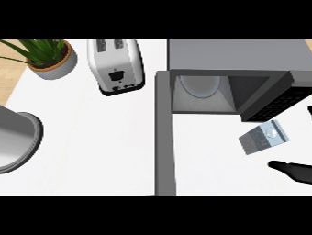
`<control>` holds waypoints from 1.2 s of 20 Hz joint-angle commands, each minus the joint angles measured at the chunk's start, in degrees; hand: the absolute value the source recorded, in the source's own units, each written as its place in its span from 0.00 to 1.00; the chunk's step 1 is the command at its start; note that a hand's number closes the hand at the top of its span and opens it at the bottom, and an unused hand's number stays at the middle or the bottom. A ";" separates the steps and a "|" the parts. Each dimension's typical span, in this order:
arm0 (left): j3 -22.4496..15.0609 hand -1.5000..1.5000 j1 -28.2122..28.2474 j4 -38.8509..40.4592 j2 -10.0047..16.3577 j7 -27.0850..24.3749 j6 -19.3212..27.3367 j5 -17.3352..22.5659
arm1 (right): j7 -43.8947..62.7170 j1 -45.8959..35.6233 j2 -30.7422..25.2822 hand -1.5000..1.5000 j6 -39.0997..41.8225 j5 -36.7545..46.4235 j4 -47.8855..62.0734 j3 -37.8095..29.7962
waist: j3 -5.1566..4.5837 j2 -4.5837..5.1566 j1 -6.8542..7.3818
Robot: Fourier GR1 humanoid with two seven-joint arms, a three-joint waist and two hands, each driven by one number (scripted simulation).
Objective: Pick up the milk, place it into the microwave and close the microwave
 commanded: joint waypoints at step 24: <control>9.57 0.00 6.71 -2.35 -1.29 2.36 -9.27 13.96 | -45.92 -18.81 -7.95 0.00 -2.18 11.56 70.94 -5.38 | 0.15 0.30 0.68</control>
